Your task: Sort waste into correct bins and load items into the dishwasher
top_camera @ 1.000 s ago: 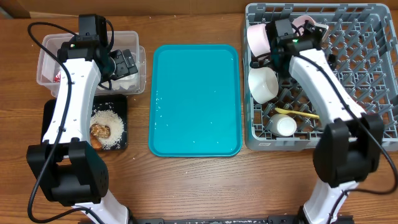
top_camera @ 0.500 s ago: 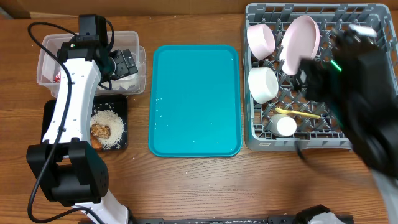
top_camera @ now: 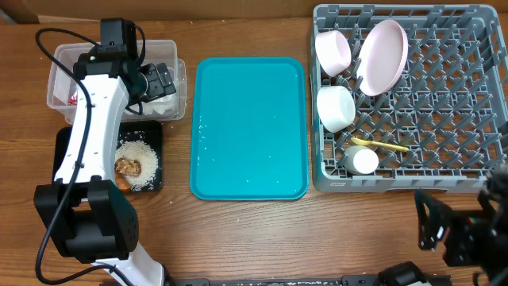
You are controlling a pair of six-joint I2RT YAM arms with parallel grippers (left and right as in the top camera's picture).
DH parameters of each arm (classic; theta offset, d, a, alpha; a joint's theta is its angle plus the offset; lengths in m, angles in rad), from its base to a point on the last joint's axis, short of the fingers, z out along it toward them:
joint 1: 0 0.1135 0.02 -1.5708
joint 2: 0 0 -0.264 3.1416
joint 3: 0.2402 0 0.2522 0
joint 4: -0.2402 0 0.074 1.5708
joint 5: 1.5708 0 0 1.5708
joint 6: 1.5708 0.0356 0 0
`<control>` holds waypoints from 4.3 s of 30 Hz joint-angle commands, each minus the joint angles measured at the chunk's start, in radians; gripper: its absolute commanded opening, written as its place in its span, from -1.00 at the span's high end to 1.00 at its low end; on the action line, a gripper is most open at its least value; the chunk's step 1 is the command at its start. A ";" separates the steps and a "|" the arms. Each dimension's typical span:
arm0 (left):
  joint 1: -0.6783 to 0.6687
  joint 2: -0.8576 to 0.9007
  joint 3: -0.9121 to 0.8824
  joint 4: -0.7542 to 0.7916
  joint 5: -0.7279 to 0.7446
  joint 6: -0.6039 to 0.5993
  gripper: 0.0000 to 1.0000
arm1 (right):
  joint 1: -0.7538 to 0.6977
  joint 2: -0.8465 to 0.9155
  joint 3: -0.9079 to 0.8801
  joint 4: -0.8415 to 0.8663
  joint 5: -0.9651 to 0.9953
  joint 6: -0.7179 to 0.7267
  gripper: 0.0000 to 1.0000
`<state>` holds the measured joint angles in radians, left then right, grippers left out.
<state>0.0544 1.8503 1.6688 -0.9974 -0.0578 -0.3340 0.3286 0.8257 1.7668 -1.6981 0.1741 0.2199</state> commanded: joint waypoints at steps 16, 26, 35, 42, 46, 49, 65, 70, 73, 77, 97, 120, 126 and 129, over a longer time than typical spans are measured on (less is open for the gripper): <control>0.002 -0.007 0.018 0.003 -0.012 0.017 -0.99 | -0.241 -0.312 -0.703 0.808 -0.092 -0.039 -1.00; 0.002 -0.007 0.018 0.003 -0.012 0.016 -1.00 | -0.386 -0.610 -1.379 1.434 -0.299 -0.048 -1.00; 0.002 -0.007 0.018 0.003 -0.012 0.016 -1.00 | -0.388 -0.801 -1.709 1.722 -0.296 -0.045 -1.00; 0.002 -0.007 0.018 0.003 -0.012 0.016 -1.00 | -0.388 -0.823 -1.759 1.736 -0.297 -0.045 -1.00; 0.002 -0.007 0.018 0.003 -0.012 0.016 -1.00 | -0.388 -0.823 -1.759 1.674 -0.321 -0.034 -1.00; 0.002 -0.007 0.018 0.003 -0.012 0.016 -1.00 | -0.388 -0.823 -1.759 1.633 -0.326 -0.034 -1.00; 0.002 -0.007 0.018 0.003 -0.012 0.016 -0.99 | -0.388 -0.823 -1.759 1.632 -0.325 -0.034 -1.00; 0.002 -0.007 0.018 0.004 -0.012 0.016 -1.00 | -0.388 -0.823 -1.759 1.632 -0.325 -0.034 -1.00; 0.004 -0.023 0.017 0.003 -0.012 0.016 -1.00 | -0.388 -0.823 -1.759 1.632 -0.325 -0.034 -1.00; -0.013 -0.089 0.017 0.003 -0.013 0.017 -1.00 | -0.388 -0.823 -1.759 1.632 -0.325 -0.034 -1.00; -0.107 -0.533 -0.381 0.440 0.080 0.072 -1.00 | -0.388 -0.823 -1.759 1.632 -0.325 -0.034 -1.00; -0.005 -1.565 -1.540 1.128 0.111 0.147 -0.99 | -0.388 -0.823 -1.759 1.632 -0.325 -0.034 -1.00; 0.005 -1.719 -1.635 1.128 0.109 0.148 -1.00 | -0.388 -0.823 -1.759 1.632 -0.325 -0.034 -1.00; 0.007 -1.768 -1.665 1.118 0.106 0.151 -1.00 | -0.388 -0.823 -1.759 1.632 -0.325 -0.034 -1.00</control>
<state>0.0540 0.1265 0.0322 0.1242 0.0414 -0.2058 -0.0528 0.0147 0.0185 -0.0711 -0.1493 0.1833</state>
